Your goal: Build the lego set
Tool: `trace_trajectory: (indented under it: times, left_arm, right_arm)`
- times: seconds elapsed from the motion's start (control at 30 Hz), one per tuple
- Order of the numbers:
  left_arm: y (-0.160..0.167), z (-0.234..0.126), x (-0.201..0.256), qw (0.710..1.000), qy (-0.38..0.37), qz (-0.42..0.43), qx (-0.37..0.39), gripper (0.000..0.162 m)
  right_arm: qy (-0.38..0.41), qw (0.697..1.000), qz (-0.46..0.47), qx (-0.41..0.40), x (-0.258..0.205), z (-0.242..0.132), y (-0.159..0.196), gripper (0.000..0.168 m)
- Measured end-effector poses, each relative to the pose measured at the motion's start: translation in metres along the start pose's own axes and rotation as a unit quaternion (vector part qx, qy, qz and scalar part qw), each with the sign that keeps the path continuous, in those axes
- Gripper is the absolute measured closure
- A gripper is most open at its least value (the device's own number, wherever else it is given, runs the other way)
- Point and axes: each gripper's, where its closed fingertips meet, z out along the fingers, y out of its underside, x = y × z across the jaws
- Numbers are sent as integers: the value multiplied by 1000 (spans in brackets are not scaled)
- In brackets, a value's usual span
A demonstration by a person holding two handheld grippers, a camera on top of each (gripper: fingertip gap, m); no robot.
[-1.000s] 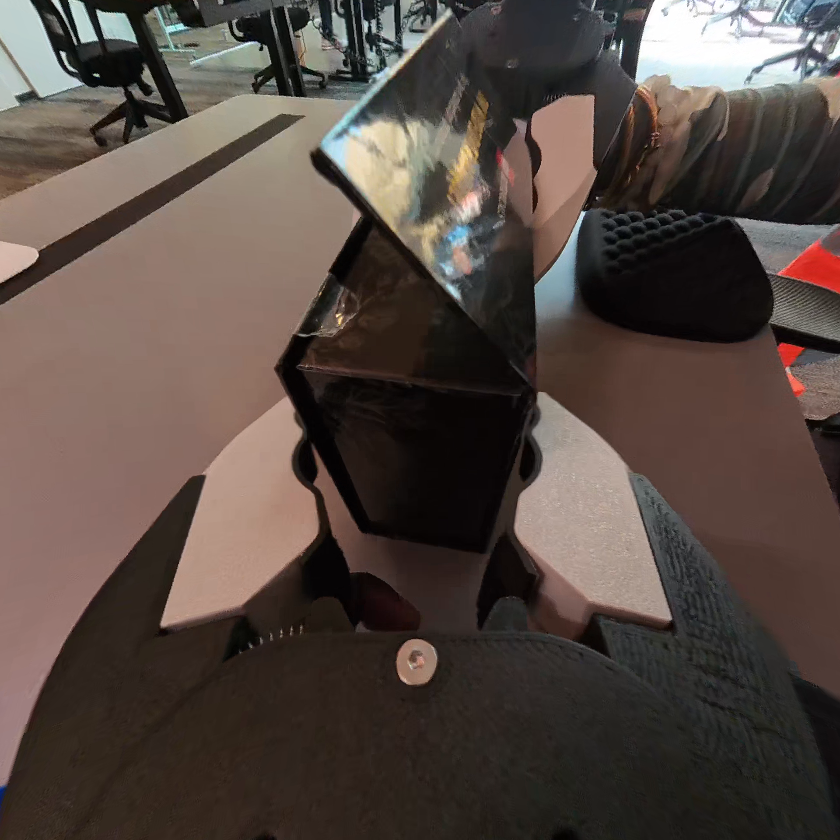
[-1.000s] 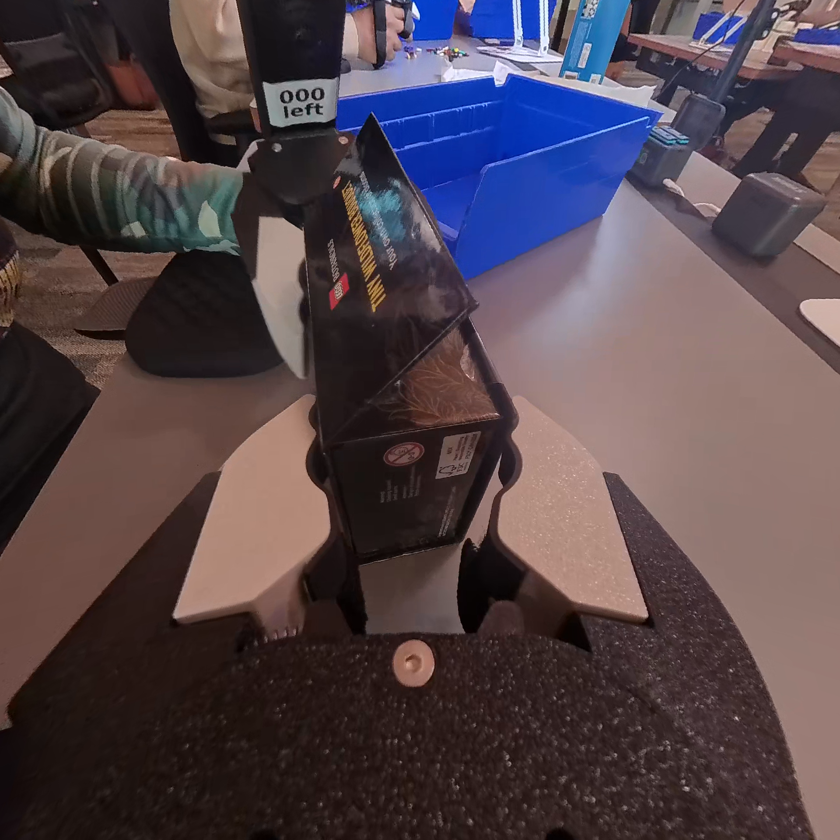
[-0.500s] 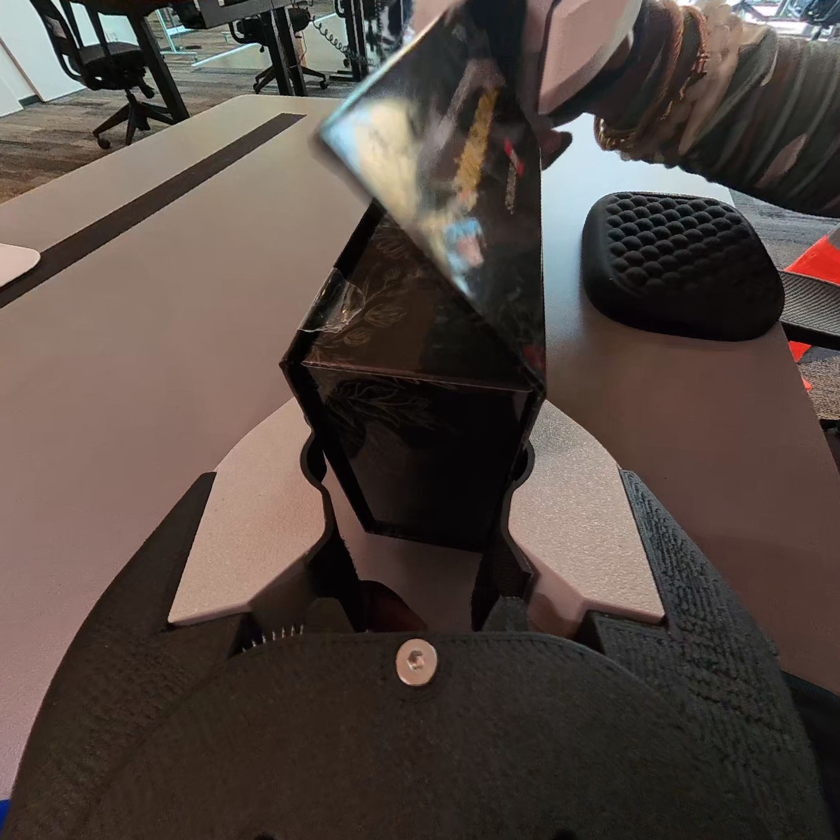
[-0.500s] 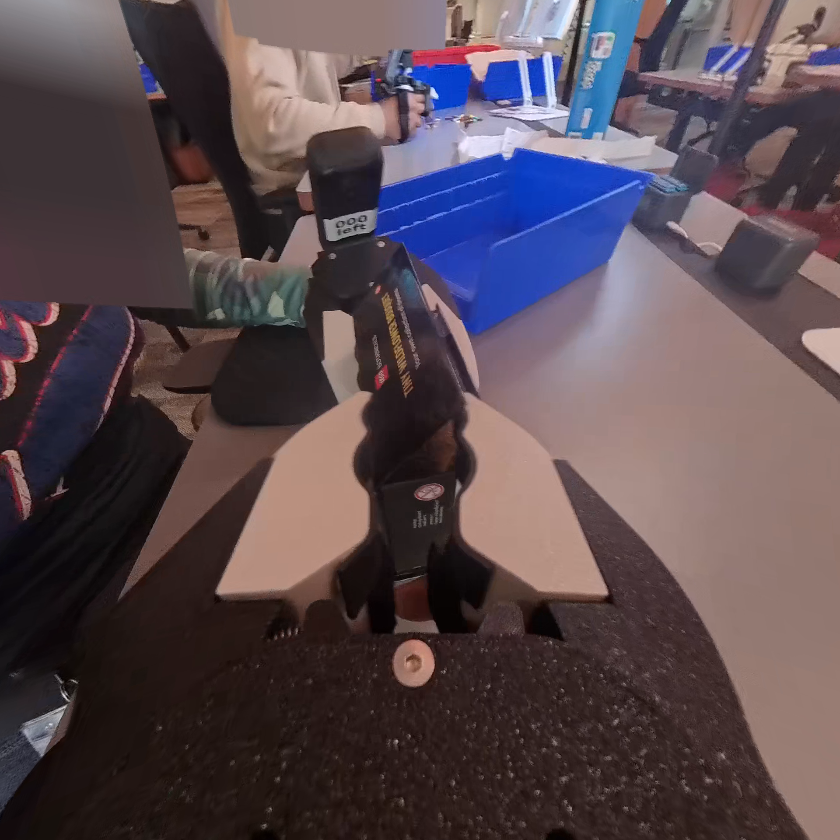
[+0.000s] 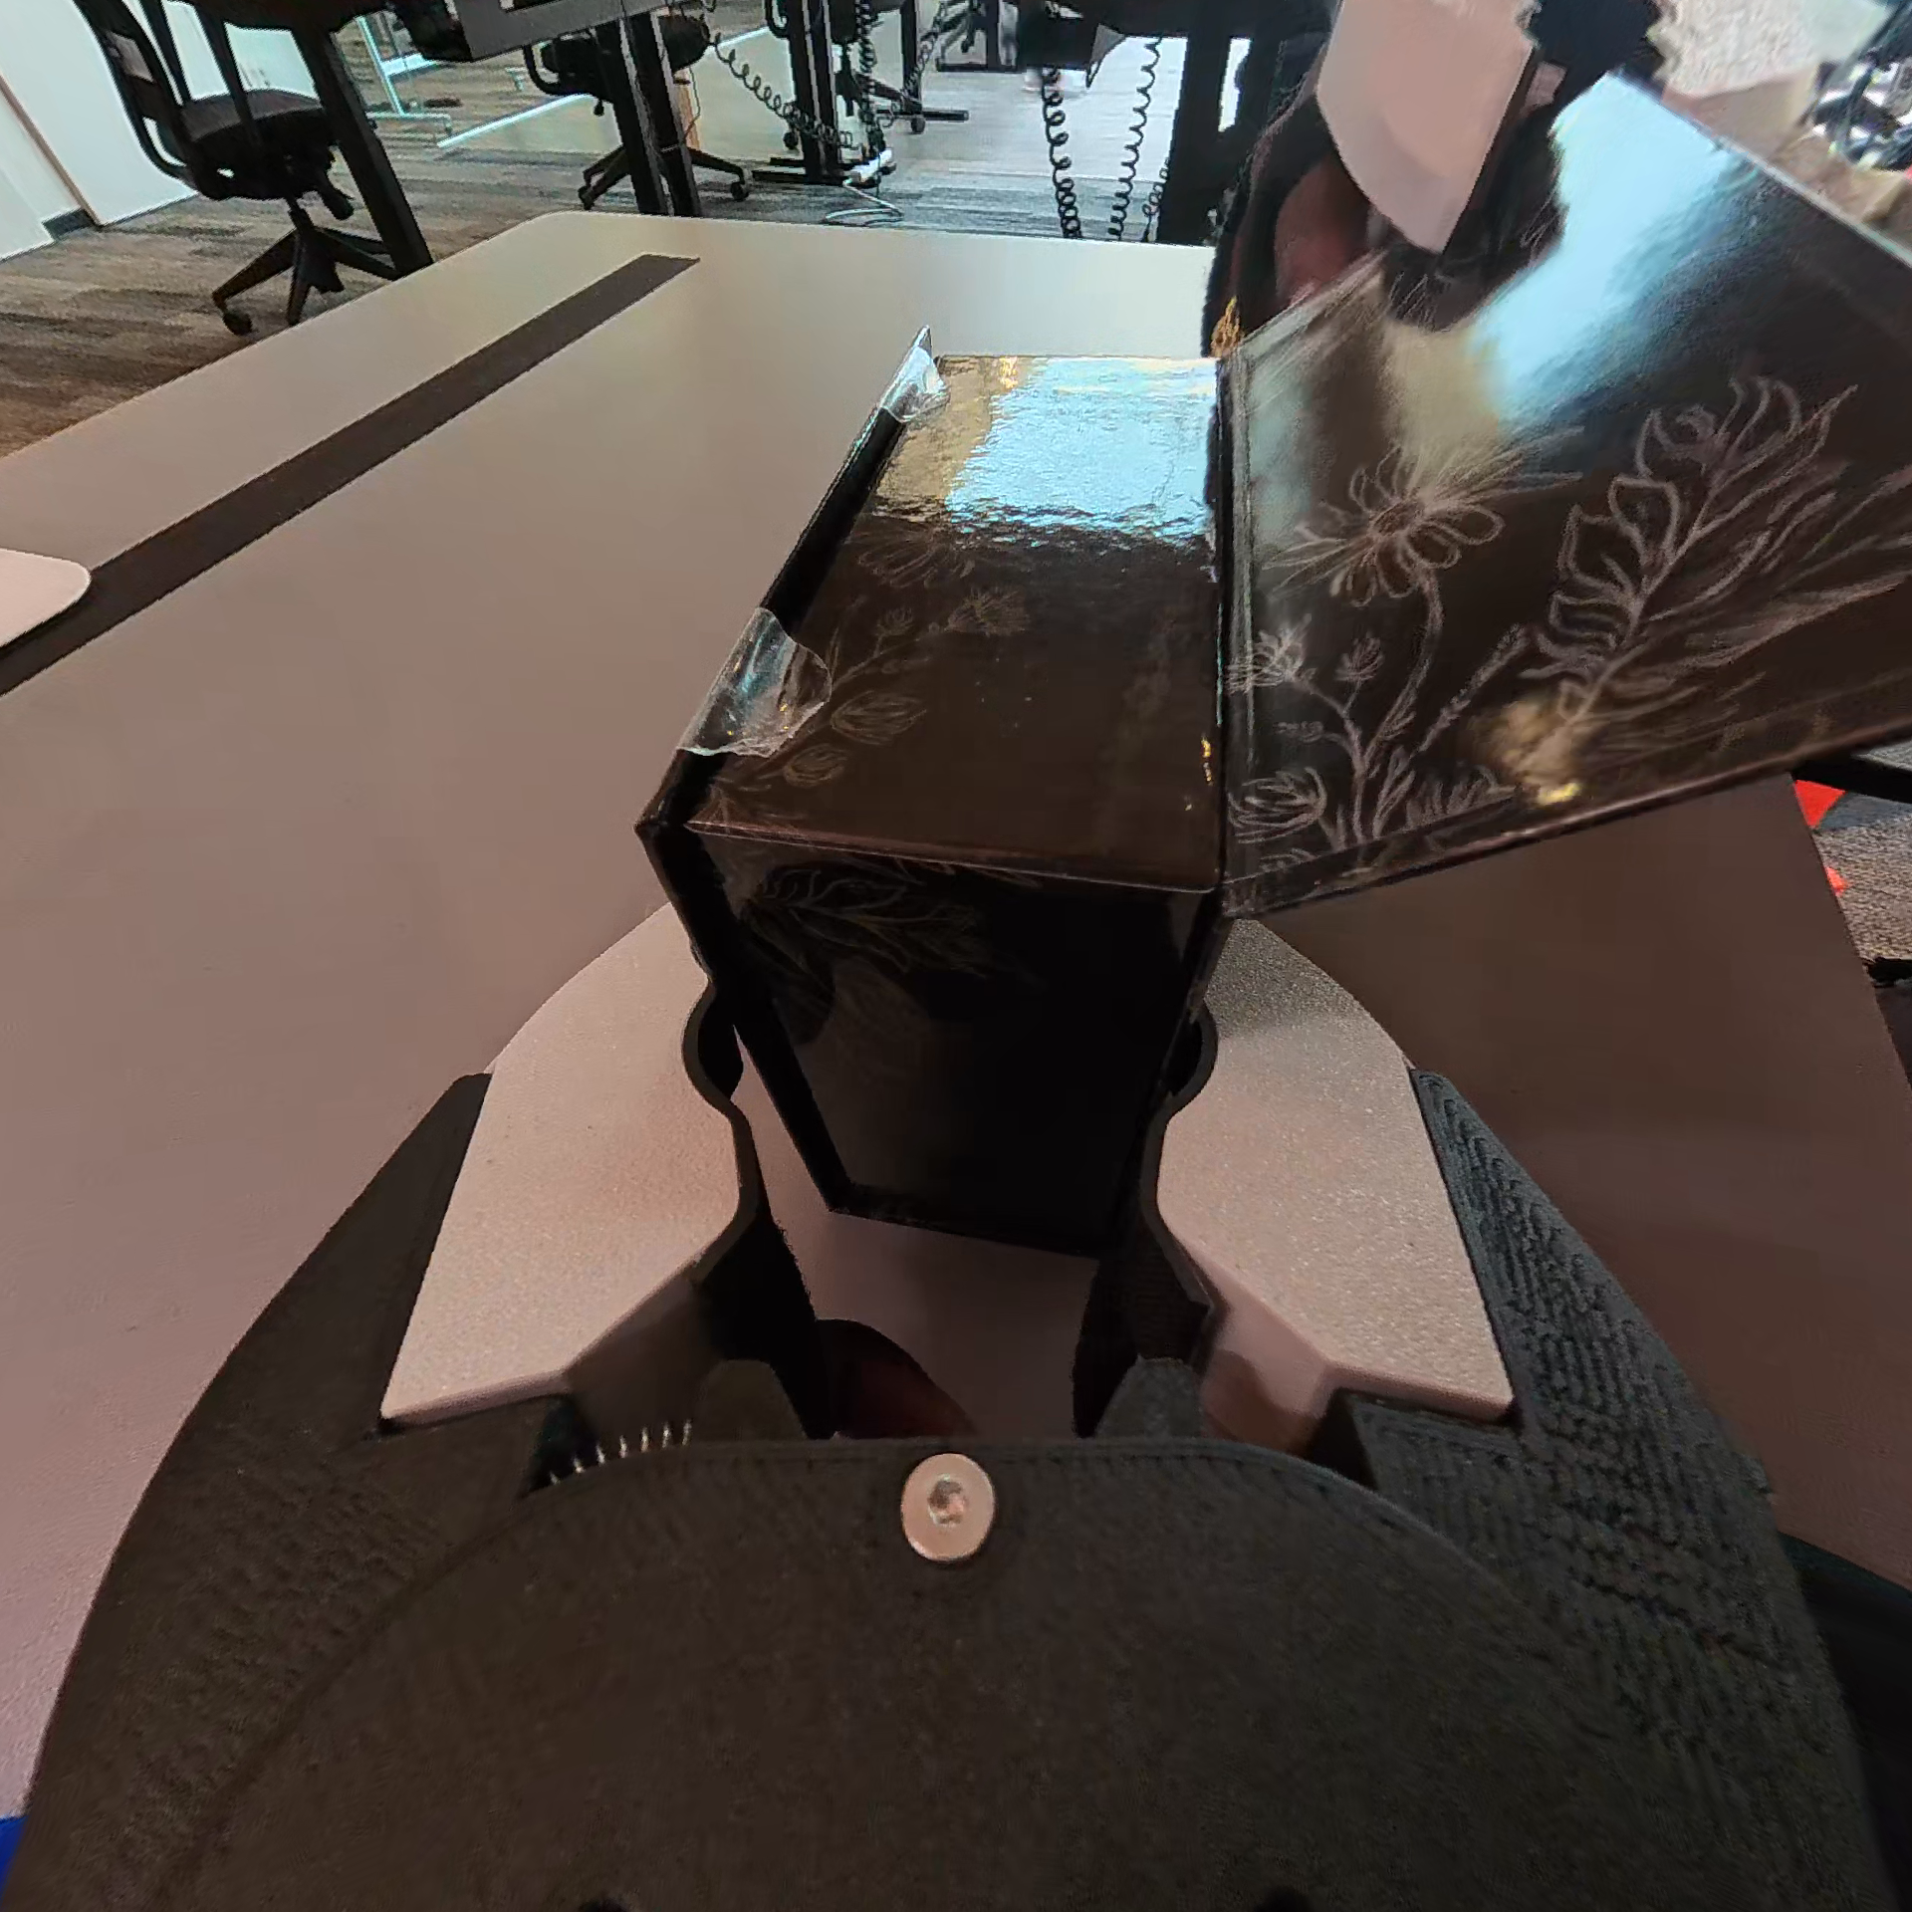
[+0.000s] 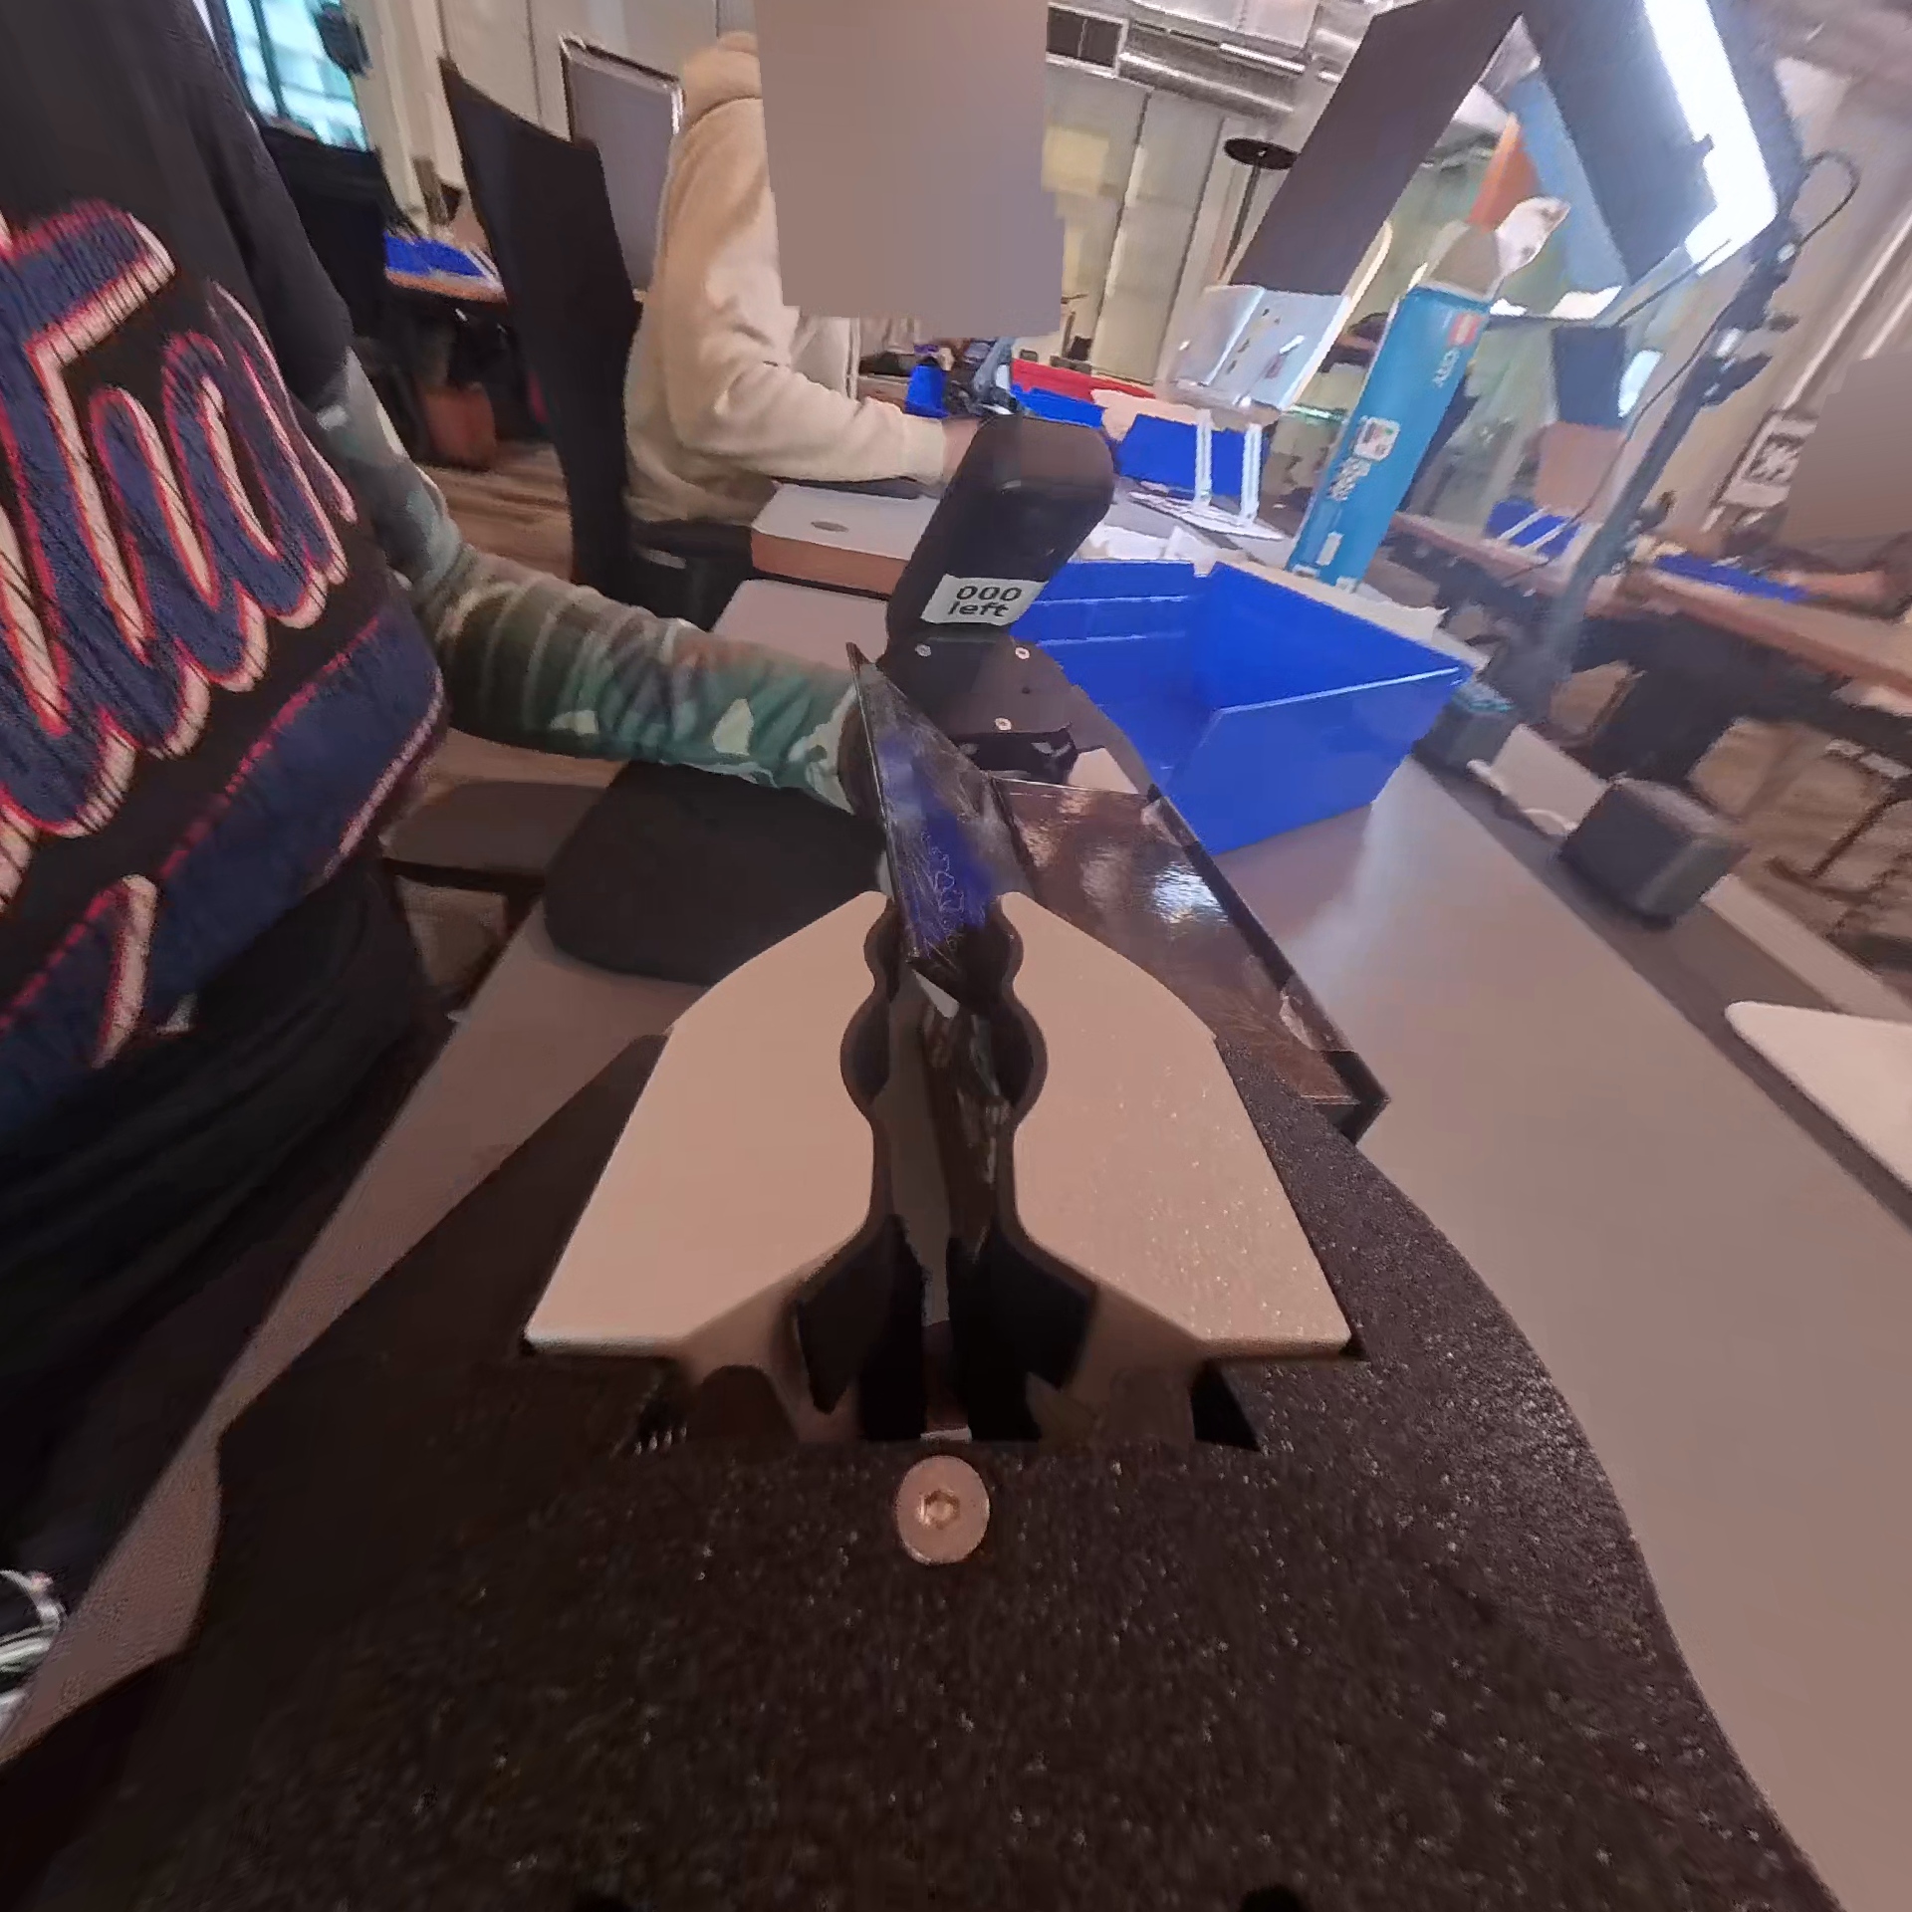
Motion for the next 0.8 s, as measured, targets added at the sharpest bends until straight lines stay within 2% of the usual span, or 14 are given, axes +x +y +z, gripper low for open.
trace_trajectory:
  times: [0.33, 0.47, 0.57, 0.67, 0.8]
  left_arm:
    - [1, -1, 0, 1000, 12, -11, -4, 81]
    - [-3, 4, -6, 992, 68, -104, -32, 81]
    - [-15, 15, -2, 961, 164, -216, -63, 81]
    - [-24, 35, -5, 923, 228, -294, -103, 81]
    - [-30, 60, -6, 879, 308, -317, -182, 81]
  right_arm:
    - [76, 993, -92, -16, 23, 2, -7, 160]
    - [100, 993, -58, -36, 48, 0, -12, 160]
    - [136, 989, -18, -57, 74, -16, -11, 159]
    - [169, 981, 37, -85, 89, -40, 2, 160]
    - [217, 969, 80, -83, 97, -69, 15, 162]
